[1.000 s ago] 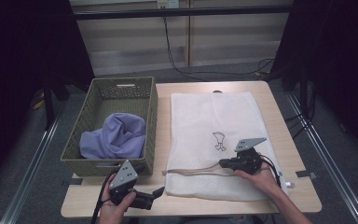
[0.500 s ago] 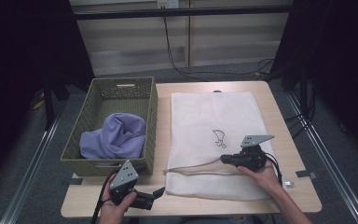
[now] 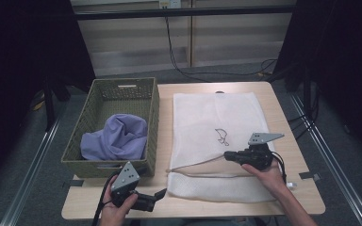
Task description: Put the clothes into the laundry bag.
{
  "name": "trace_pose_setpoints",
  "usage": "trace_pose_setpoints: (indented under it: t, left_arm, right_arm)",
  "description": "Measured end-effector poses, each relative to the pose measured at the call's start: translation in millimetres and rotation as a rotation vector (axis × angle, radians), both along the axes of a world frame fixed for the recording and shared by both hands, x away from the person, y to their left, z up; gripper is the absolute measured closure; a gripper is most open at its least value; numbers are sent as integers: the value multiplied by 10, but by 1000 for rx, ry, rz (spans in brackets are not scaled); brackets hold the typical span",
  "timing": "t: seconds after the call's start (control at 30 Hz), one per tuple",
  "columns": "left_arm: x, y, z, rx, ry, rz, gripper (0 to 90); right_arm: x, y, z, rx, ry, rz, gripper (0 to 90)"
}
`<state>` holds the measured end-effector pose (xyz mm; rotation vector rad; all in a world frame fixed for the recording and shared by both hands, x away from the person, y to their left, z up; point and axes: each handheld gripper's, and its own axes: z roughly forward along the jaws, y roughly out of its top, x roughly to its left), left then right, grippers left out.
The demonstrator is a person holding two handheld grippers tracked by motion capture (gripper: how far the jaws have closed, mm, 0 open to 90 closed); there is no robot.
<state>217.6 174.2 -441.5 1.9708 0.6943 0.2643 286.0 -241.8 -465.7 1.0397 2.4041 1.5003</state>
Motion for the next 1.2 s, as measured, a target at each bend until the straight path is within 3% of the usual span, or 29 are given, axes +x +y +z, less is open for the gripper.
trace_pose_setpoints:
  t: [0.7,1.2]
  left_arm:
    - [5,-4,-7,-1,4,4,32]
    - [13,-4,-10,-4,5,5,33]
  right_arm:
    - [31,0,144,77,-19,-10,880]
    - [67,-46,235,105,-24,-15,881]
